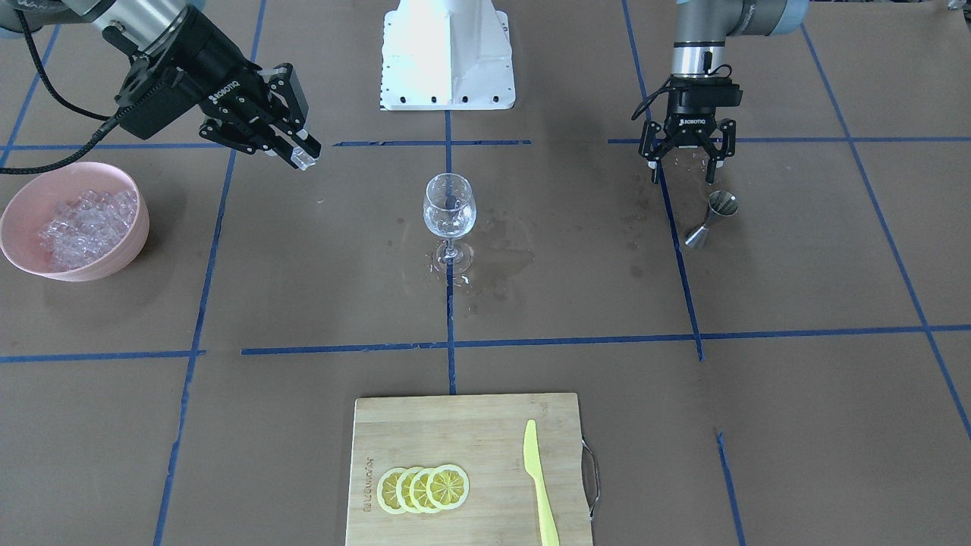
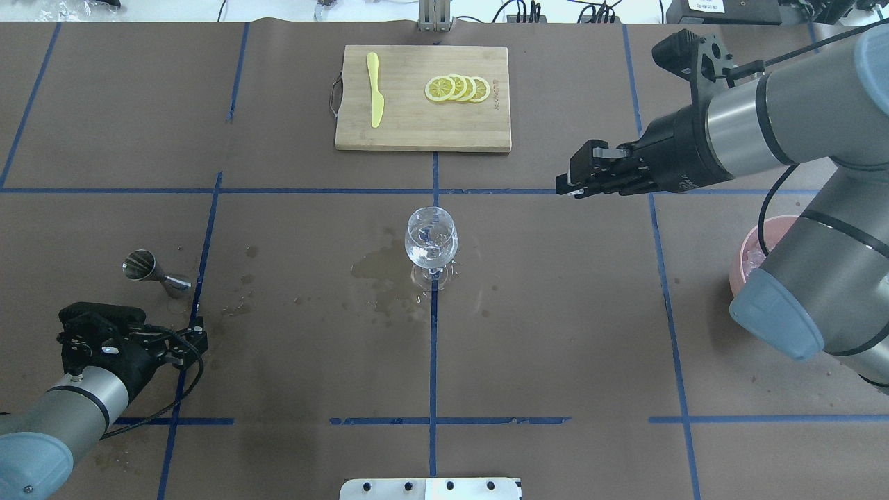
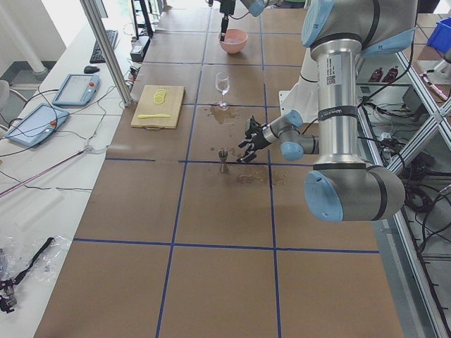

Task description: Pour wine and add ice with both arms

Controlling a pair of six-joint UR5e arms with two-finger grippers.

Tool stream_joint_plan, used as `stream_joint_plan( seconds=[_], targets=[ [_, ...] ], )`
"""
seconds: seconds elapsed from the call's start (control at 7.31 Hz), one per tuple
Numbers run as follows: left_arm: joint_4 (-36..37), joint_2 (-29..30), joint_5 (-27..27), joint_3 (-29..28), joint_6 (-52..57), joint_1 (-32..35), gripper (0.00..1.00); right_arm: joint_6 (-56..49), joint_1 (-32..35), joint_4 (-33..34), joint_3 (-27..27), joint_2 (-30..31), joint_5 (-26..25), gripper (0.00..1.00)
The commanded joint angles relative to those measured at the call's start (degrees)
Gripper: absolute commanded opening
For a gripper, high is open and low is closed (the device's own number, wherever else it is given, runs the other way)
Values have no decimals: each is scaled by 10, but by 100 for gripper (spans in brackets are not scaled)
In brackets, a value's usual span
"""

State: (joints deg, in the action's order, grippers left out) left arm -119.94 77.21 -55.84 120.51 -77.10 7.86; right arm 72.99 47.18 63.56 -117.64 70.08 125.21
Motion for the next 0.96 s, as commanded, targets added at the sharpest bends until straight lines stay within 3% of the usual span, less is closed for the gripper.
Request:
stream_joint_plan(
  seconds=[0.0, 0.41, 0.55, 0.82],
  targets=[
    [70, -9, -86, 45, -2, -2, 100, 0, -26, 1, 17, -25, -35, 0],
    [161, -7, -246, 167, 31, 22, 100, 16, -75, 2, 67, -91, -86, 0],
    [162, -2, -290, 171, 84, 78, 100, 19, -102, 2, 87, -116, -118, 0],
    [162, 5, -372, 178, 184, 183, 100, 33, -116, 15, 105, -150, -129, 0]
  ],
)
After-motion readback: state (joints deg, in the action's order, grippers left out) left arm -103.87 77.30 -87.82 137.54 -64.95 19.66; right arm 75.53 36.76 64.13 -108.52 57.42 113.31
